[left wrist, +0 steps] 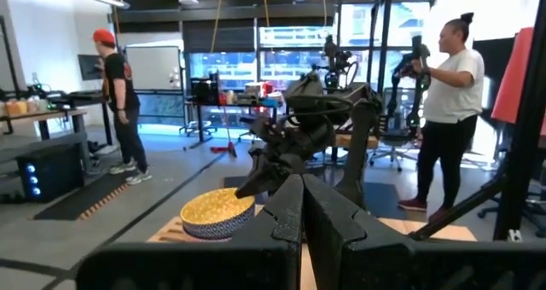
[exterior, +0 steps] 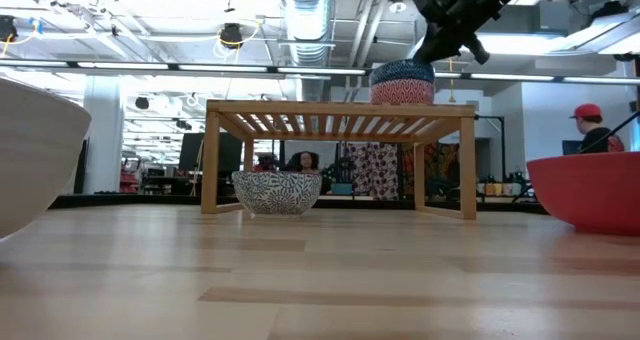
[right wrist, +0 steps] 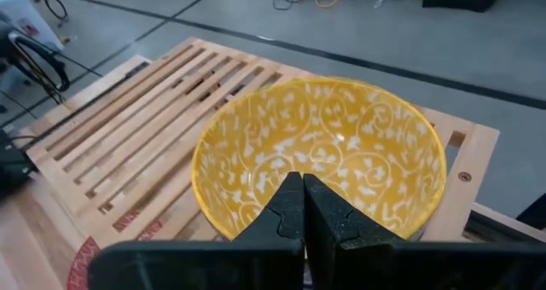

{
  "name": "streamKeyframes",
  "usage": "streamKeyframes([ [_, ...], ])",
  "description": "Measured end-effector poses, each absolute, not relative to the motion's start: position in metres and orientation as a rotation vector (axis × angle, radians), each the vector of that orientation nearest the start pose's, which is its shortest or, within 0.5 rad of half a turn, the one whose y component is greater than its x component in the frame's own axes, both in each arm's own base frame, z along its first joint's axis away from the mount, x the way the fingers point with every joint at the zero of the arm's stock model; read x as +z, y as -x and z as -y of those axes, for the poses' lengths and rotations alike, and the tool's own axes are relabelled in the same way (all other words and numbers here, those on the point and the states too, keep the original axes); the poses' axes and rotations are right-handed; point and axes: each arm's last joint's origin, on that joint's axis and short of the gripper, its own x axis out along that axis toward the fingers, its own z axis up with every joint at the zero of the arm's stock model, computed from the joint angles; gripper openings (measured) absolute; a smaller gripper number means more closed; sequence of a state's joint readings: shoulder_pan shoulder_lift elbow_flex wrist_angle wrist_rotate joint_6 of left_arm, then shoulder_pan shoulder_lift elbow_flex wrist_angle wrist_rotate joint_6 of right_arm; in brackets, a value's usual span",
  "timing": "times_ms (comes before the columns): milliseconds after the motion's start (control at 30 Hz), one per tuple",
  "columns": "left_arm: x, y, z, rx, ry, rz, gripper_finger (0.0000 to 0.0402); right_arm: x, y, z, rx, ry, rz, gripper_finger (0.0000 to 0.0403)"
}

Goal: Place and stack bowls onto a shelf
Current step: Stack the small yellow bowl on top of the other small blue bowl on the shelf, then put the big orange bowl on the shelf

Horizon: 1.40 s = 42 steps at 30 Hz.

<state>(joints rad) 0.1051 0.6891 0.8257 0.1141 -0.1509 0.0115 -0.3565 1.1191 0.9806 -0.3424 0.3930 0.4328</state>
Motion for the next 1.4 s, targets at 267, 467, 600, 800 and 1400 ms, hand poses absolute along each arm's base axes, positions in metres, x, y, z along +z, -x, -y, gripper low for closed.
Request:
streamKeyframes([
  [267, 0.388, -0.143, -0.020, 0.262, 0.011, 0.256, 0.0000, 0.328, -0.214, 0.094, -0.824, -0.378, -0.310, 0.0017],
  [467, 0.388, -0.143, -0.020, 0.263, 0.011, 0.256, 0.0000, 0.331, -0.207, 0.094, -0.837, -0.380, -0.307, 0.0018],
  [600, 0.388, -0.143, -0.020, 0.271, 0.012, 0.248, 0.0000, 0.334, -0.207, 0.092, -0.826, -0.380, -0.289, 0.0018],
  [800, 0.385, -0.144, -0.020, 0.266, 0.012, 0.215, 0.0000, 0.348, -0.205, 0.077, -0.733, -0.357, -0.257, 0.0019],
  [1400, 0.383, -0.144, -0.019, 0.240, 0.034, 0.198, 0.0000, 0.382, -0.183, 0.039, -0.416, -0.349, -0.161, 0.0022],
])
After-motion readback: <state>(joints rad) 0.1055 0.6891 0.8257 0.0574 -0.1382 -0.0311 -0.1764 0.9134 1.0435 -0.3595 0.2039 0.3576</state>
